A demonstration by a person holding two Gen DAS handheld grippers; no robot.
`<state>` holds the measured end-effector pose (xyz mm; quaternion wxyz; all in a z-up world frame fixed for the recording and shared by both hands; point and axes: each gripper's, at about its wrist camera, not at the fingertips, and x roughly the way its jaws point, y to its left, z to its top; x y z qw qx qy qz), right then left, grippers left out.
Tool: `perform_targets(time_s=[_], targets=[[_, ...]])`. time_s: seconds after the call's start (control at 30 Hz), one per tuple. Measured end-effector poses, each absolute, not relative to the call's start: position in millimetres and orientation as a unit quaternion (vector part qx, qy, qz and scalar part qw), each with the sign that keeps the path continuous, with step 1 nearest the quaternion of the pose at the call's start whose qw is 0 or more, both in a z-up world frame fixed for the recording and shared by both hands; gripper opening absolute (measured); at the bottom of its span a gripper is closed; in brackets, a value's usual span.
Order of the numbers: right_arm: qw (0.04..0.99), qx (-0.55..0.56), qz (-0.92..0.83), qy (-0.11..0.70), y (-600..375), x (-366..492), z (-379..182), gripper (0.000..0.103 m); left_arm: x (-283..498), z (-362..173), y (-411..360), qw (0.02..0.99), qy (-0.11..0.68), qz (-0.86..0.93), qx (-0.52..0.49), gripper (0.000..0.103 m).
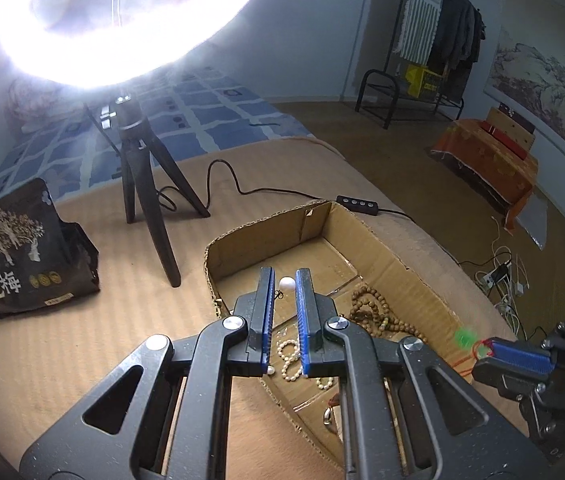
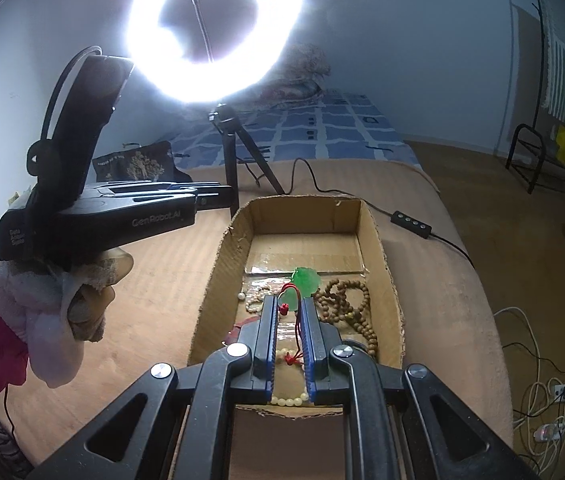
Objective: Organize jewelry
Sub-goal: 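Carry the jade pendant and pearl earring over the cardboard box with both tools, then open both tools to drop the pendant and earring into the box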
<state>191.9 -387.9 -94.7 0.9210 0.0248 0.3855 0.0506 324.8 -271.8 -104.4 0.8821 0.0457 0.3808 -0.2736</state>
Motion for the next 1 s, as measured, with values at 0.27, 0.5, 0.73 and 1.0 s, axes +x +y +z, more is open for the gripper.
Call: perform_targets(time_s=[0.27,0.5,0.73,1.0], targets=[[0.917,0.029,0.045,0.394,-393.0,196.1,-102.1,0.009,332.8,-113.4,-276.6,0.88,0.395,-0.262,0.042,0.009],[0.917,0.028,0.039,0.395,-392.7,198.1,-104.2,0.02,334.1,-116.7,-280.2,0.876,0.402,-0.263,0.045,0.011],[0.919,0.033,0.024,0.392,-393.7,197.5,-104.6,0.061,331.3,-116.1,-280.6,0.88,0.394,-0.26,0.049,0.051],[0.922,0.035,0.009,0.384,-393.0,195.5,-101.6,0.081,328.1,-111.2,-274.6,0.886,0.386,-0.252,0.05,0.058]])
